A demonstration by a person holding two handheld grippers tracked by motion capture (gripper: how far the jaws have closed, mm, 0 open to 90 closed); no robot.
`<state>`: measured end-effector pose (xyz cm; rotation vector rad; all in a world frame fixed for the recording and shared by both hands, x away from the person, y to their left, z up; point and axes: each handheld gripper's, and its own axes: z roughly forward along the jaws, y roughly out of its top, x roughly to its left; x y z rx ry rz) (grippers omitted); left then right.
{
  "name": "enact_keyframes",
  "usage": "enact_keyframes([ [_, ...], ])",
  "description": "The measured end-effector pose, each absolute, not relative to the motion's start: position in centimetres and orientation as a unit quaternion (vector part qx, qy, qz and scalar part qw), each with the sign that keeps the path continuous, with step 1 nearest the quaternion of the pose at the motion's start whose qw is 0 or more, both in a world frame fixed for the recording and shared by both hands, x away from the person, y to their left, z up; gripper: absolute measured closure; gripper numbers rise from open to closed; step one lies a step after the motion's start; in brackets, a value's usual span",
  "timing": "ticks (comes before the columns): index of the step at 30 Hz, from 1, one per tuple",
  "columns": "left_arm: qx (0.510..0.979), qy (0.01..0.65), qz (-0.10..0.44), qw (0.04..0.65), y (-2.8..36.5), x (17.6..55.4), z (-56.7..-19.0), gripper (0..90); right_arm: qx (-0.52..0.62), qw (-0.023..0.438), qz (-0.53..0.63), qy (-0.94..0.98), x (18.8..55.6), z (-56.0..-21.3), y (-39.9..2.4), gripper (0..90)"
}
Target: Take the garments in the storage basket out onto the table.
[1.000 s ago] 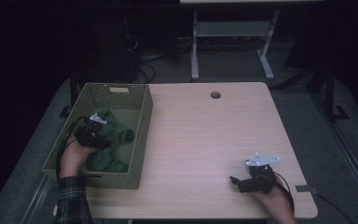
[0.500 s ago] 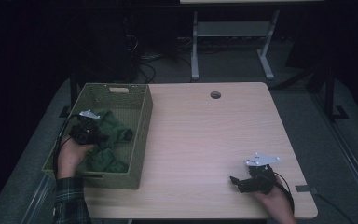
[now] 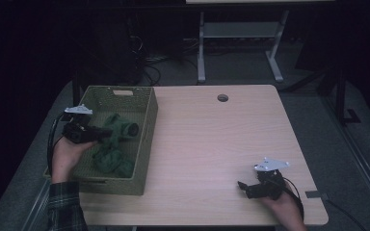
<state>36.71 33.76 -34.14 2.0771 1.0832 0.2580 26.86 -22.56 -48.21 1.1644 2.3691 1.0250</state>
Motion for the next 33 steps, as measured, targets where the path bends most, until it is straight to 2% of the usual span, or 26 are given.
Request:
enact_keyframes([
  [7, 0.801, 0.413, 0.110, 0.420, 33.8, 36.5, -31.9, 86.9, 0.406, 0.154, 0.358, 0.827, 26.9, -48.2, -22.6, 8.0],
  [33, 0.791, 0.368, 0.147, 0.467, 31.6, 36.3, -23.6, 87.5, 0.410, 0.153, 0.357, 0.825, 26.8, -48.2, -22.5, 8.0],
])
